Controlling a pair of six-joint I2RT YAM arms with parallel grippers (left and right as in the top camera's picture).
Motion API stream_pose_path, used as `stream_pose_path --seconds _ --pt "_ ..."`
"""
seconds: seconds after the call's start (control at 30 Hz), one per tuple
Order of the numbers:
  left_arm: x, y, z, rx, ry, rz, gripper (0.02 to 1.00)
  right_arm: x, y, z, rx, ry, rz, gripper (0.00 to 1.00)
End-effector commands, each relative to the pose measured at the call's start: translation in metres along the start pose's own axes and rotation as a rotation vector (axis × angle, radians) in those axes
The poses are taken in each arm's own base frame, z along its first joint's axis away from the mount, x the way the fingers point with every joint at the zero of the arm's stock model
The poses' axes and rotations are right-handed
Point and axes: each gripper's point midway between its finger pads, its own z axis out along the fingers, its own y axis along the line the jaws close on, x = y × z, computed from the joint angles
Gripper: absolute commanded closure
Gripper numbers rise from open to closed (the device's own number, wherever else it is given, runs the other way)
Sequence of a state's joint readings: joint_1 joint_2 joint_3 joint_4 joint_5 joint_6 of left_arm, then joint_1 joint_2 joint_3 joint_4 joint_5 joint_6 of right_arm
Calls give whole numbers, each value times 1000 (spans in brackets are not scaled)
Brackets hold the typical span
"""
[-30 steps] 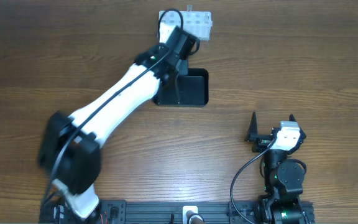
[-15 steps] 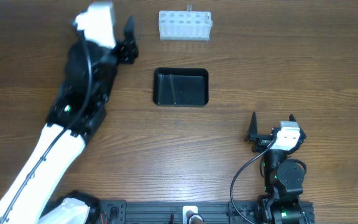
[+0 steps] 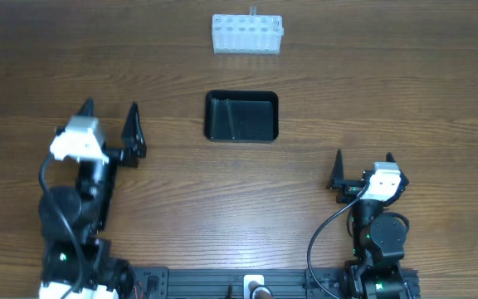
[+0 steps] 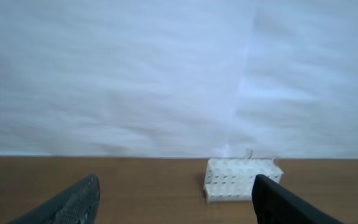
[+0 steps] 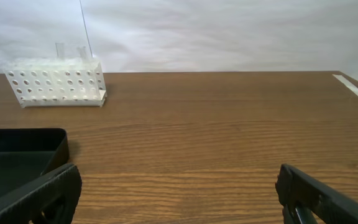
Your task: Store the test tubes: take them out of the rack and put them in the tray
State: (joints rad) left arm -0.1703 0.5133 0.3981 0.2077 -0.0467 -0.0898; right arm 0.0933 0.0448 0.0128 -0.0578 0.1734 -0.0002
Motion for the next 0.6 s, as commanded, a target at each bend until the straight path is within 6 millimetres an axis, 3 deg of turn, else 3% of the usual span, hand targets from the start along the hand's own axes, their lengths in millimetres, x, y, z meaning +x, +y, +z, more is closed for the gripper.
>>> stream_pose_path --seconds 0.03,0.23,0.43,0.6 --pt "28 -4 -22 59 -30 18 226 3 2 0 -10 5 1 7" --pt "60 -2 -41 69 -62 19 183 3 2 0 -10 5 1 7" --pt "93 -2 -47 94 -5 20 29 3 2 0 -10 5 1 9" --pt "115 5 -50 69 86 17 20 3 2 0 -10 5 1 7"
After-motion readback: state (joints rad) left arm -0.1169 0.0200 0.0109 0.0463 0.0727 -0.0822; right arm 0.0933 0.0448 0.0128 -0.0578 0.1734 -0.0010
